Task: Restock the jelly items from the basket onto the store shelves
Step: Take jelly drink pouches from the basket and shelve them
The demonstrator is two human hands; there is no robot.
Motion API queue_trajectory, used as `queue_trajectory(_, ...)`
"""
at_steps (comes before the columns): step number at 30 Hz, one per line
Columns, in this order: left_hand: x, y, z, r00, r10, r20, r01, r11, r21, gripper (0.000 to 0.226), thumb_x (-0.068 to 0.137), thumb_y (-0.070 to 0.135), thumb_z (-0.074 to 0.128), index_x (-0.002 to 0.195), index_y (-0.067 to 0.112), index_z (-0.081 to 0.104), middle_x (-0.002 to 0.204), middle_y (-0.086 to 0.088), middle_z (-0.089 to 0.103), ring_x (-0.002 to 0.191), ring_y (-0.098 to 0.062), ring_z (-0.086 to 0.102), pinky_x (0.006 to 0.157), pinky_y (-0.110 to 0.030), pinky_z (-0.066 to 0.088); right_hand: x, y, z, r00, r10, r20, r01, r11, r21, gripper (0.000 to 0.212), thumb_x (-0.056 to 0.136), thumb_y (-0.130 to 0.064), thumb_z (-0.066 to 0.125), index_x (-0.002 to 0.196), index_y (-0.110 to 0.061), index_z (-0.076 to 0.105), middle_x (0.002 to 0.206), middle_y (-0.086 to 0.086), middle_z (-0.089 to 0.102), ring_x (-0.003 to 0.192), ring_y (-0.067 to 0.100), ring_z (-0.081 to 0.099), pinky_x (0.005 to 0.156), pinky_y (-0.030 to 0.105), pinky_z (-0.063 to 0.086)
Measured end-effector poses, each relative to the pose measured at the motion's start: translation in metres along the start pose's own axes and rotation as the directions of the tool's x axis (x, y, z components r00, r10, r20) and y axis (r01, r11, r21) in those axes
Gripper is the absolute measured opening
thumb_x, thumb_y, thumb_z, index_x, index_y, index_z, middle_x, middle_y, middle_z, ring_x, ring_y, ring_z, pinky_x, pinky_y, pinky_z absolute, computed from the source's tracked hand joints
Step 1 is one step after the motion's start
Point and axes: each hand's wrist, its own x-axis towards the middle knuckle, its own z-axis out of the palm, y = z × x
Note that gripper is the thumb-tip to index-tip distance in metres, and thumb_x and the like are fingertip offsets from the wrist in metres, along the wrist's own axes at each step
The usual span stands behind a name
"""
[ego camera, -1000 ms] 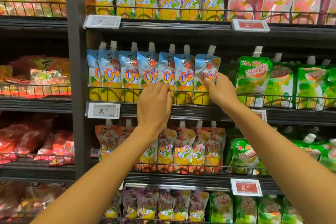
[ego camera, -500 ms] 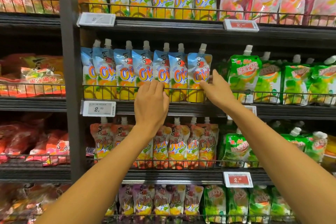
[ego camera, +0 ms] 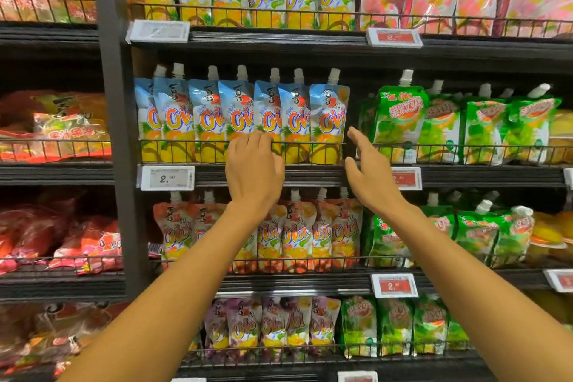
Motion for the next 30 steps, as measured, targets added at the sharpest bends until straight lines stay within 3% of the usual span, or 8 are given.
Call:
queue_trajectory(7,-0.047,0.017,-0.011,0.993,-0.11,-0.028,0.091,0.916,-0.392,0.043,0.091,0.011,0.051,0.134,0.018,0.053,0.128,0.004,0.06,0.121,-0.014,0.051,0.117,-0.038,0.025,-0.05,-0.003,-0.004,0.994,0.009,-0.111,0.007,0.99,0.142,0.03,0.099,-0.006,0.047,0.125,-0.013,0.057,0.112,-0.004,0.067,0.106,0.006,0.061,0.092,0.021,0.049)
queue_trajectory(11,-0.109,0.025,-0.004,0.981,-0.191,-0.019,0.147,0.813,-0.563,0.036,0.088,0.012,0.049,0.121,0.025,0.058,0.111,0.017,0.059,0.105,-0.003,0.05,0.097,-0.027,0.036,-0.105,0.014,0.005,0.983,0.08,-0.165,-0.038,0.969,0.245,0.022,0.098,-0.007,0.05,0.108,-0.021,0.065,0.092,-0.015,0.069,0.086,0.001,0.066,0.073,0.019,0.052)
queue_trajectory(17,-0.271,0.022,0.041,0.911,-0.224,0.345,0.384,0.763,-0.519,0.023,0.092,0.012,0.047,0.106,0.024,0.061,0.099,0.013,0.058,0.095,-0.01,0.052,0.085,-0.035,0.043,-0.222,0.073,0.05,0.927,0.366,0.081,-0.369,0.857,0.36,0.022,0.098,-0.009,0.053,0.097,-0.026,0.068,0.084,-0.005,0.072,0.077,0.028,0.066,0.072,0.043,0.054)
queue_trajectory(22,-0.444,0.011,0.06,0.67,-0.334,0.662,0.653,0.689,-0.313,0.017,0.101,0.013,0.046,0.103,0.022,0.06,0.092,0.01,0.053,0.082,-0.009,0.048,0.078,-0.03,0.041,-0.357,0.14,0.091,0.688,0.662,0.296,-0.725,0.628,0.281,0.023,0.099,-0.003,0.051,0.088,-0.012,0.069,0.081,0.005,0.07,0.069,0.019,0.064,0.061,0.024,0.052)
queue_trajectory(23,-0.477,0.011,0.059,0.615,-0.356,0.703,0.696,0.664,-0.273,0.017,0.102,0.012,0.046,0.101,0.025,0.057,0.087,0.01,0.052,0.077,-0.009,0.048,0.073,-0.027,0.04,-0.386,0.153,0.098,0.617,0.714,0.332,-0.787,0.564,0.25,0.022,0.099,-0.001,0.05,0.087,-0.004,0.069,0.08,0.014,0.069,0.07,0.024,0.063,0.062,0.029,0.053)
queue_trajectory(25,-0.542,0.009,0.055,0.442,-0.448,0.777,0.814,0.564,-0.138,0.016,0.101,0.008,0.048,0.101,0.021,0.058,0.088,0.005,0.056,0.078,-0.016,0.055,0.071,-0.028,0.042,-0.445,0.175,0.111,0.48,0.793,0.375,-0.877,0.449,0.172,0.022,0.098,-0.001,0.05,0.089,0.006,0.068,0.077,0.022,0.066,0.068,0.026,0.06,0.066,0.038,0.051)
queue_trajectory(27,-0.604,0.004,0.045,0.228,-0.549,0.804,0.908,0.417,0.027,0.011,0.098,0.008,0.053,0.104,0.011,0.062,0.094,0.001,0.062,0.087,-0.019,0.062,0.073,-0.023,0.043,-0.502,0.191,0.121,0.356,0.852,0.384,-0.934,0.342,0.107,0.022,0.098,-0.002,0.051,0.085,0.004,0.068,0.076,0.017,0.066,0.066,0.021,0.059,0.065,0.034,0.049)
queue_trajectory(30,-0.683,-0.005,0.03,-0.023,-0.556,0.831,0.927,0.299,0.226,0.012,0.093,0.014,0.054,0.103,0.013,0.061,0.088,0.01,0.062,0.075,0.005,0.06,0.062,-0.009,0.045,-0.58,0.211,0.137,0.166,0.901,0.4,-0.986,0.164,0.038,0.017,0.096,-0.001,0.054,0.091,0.008,0.067,0.086,0.027,0.067,0.071,0.027,0.059,0.066,0.034,0.05)
